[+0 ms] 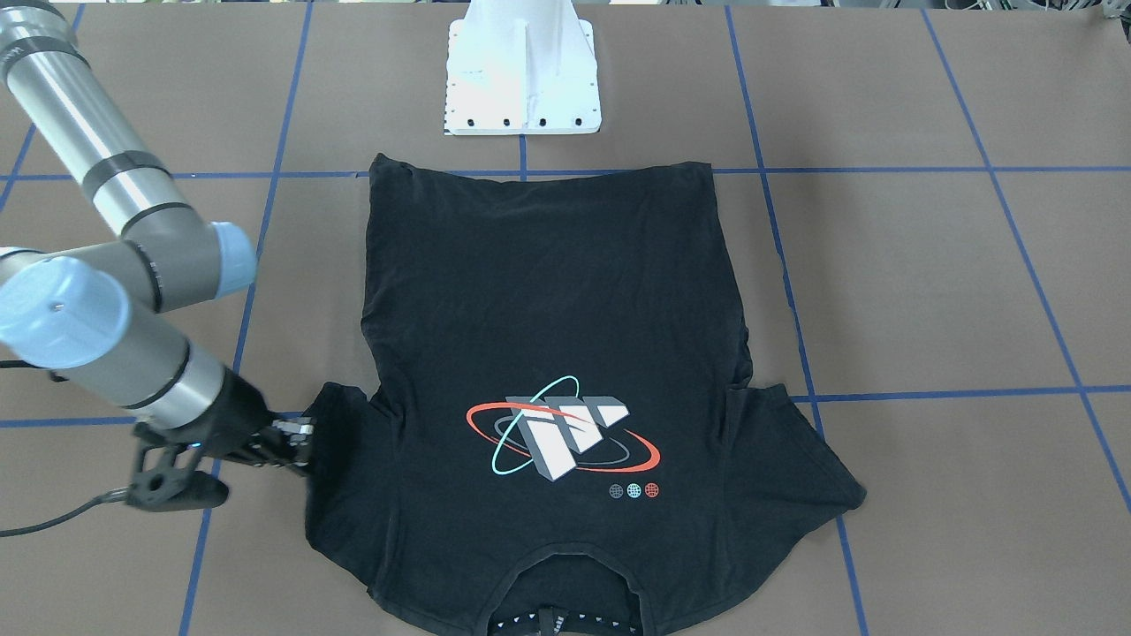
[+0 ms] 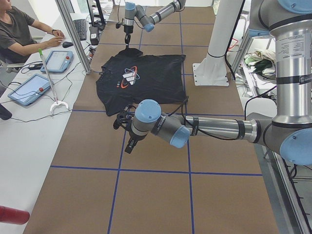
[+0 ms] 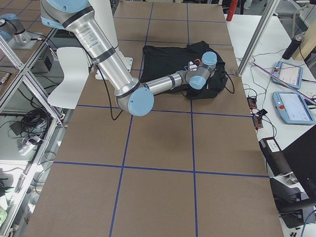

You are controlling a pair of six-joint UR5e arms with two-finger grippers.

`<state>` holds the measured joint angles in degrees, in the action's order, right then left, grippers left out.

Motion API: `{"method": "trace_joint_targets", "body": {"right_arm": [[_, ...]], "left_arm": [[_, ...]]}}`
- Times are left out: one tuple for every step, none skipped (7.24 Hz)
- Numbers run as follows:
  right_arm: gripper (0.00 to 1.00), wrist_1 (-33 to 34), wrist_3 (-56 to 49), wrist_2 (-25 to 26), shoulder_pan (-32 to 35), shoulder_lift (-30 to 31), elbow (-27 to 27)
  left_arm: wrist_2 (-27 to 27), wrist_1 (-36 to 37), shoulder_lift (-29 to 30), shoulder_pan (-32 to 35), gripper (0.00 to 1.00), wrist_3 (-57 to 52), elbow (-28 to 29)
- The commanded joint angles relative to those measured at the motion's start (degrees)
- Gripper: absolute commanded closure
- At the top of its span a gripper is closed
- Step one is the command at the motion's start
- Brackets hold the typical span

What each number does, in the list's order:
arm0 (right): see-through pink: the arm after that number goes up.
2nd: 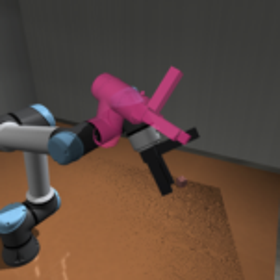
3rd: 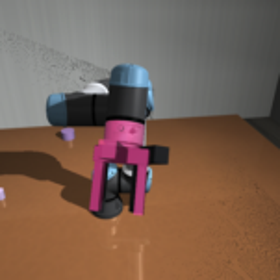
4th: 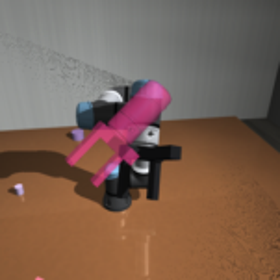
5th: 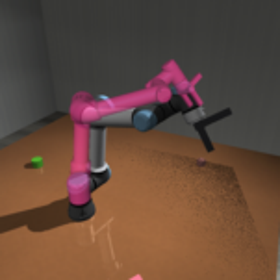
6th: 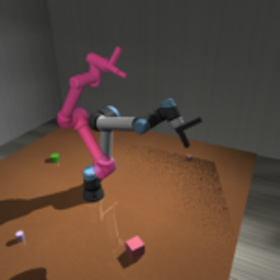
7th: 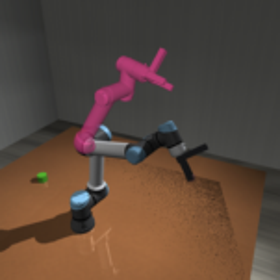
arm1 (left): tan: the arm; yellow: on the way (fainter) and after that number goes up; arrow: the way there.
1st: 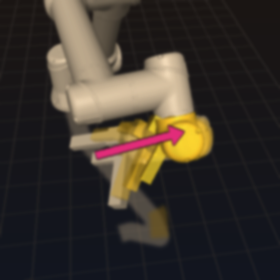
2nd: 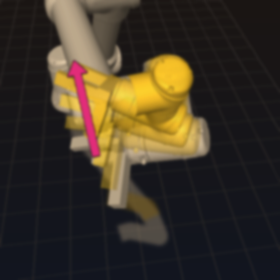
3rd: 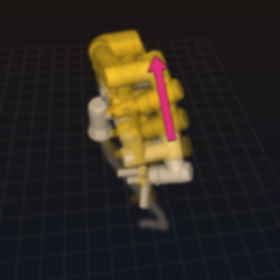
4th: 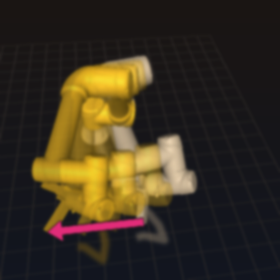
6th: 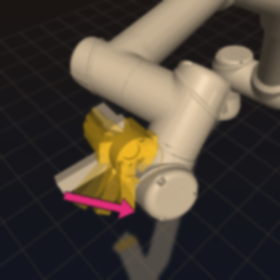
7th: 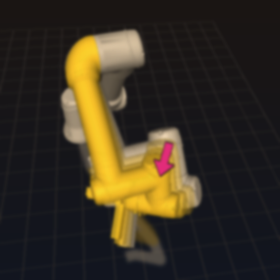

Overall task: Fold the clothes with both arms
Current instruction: 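Grasp the sleeve with the right gripper and fold it over the shirt body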

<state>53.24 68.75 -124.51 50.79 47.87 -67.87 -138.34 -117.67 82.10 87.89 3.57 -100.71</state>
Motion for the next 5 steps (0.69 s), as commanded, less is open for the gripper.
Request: {"method": "trace_joint_targets", "body": {"right_arm": [[1.00,-0.24,4.63,4.43,-4.28,-8.01,7.52],[1.00,-0.24,5.60,5.75,-5.16,-10.49,10.62],[1.00,-0.33,5.61,6.81,-5.61,-10.86,11.87],[1.00,-0.15,5.70,7.34,-5.61,-11.65,12.40],[1.00,-0.24,5.70,7.43,-5.79,-14.01,15.71]], "left_arm": [[0.00,-0.46,-0.01,0.00,0.00,0.03,-0.02],[0.00,-0.46,-0.01,0.00,0.00,0.03,-0.10],[0.00,-0.46,-0.01,0.00,0.00,-0.05,-0.02],[0.00,-0.46,-0.01,0.00,0.00,0.03,-0.02],[0.00,-0.46,0.07,0.00,0.00,0.12,-0.02]]}}
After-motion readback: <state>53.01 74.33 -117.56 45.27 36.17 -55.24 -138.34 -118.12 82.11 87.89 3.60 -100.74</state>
